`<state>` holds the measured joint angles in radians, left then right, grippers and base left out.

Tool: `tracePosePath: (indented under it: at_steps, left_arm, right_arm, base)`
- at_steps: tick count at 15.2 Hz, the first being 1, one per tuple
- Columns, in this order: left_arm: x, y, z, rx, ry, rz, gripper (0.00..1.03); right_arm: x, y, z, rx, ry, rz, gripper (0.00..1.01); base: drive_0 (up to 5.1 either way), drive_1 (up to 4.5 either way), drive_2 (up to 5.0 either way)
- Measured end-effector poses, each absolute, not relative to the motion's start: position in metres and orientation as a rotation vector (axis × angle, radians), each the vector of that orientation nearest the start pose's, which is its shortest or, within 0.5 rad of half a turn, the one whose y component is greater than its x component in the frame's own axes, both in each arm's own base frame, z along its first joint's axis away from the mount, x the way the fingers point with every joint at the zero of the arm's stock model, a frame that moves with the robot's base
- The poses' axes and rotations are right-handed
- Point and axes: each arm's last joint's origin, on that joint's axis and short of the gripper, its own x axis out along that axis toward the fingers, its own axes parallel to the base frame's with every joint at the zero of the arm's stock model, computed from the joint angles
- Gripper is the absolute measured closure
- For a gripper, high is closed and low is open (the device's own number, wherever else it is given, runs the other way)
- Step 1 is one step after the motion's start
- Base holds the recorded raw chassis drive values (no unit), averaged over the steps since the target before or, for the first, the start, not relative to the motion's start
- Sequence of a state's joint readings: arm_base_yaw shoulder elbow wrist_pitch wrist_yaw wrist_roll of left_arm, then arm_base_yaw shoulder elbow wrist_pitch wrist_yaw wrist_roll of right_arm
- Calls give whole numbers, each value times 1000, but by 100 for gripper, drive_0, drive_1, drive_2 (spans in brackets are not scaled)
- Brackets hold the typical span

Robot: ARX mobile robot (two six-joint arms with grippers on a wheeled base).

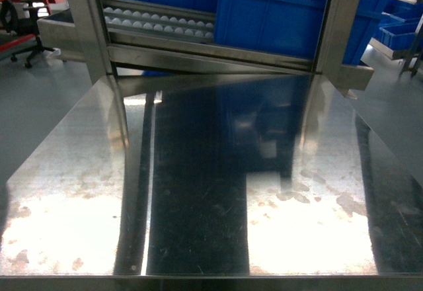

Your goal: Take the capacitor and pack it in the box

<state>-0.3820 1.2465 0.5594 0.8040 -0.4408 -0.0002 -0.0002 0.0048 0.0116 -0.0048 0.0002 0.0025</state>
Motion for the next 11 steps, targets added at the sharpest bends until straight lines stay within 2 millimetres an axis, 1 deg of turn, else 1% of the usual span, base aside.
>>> tracePosePath:
  at_steps: [2,3,6,7,8,11]
  left_arm:
    - [223,-86,245,-21,-47,59,60]
    - [216,-85,254,-40,-94,90,60]
    - [217,-85,252,-31,-73,88,60]
    - [212,-76,246,7,0,17,60]
    - [205,-68,240,9,4,0,60]
    - [187,-46,221,8,7,12,60]
  right_arm:
    - [97,0,167,2,-2,0,3]
    - [97,0,167,2,-2,0,3]
    - [97,0,167,2,-2,0,3]
    - [97,0,167,2,-2,0,3]
    - [97,0,167,2,-2,-1,3]
    - [97,0,167,2,-2,0,3]
  base:
    - [0,0,0]
    - [0,0,0]
    - [0,0,0]
    - [0,0,0]
    - [0,0,0]
    - [0,0,0]
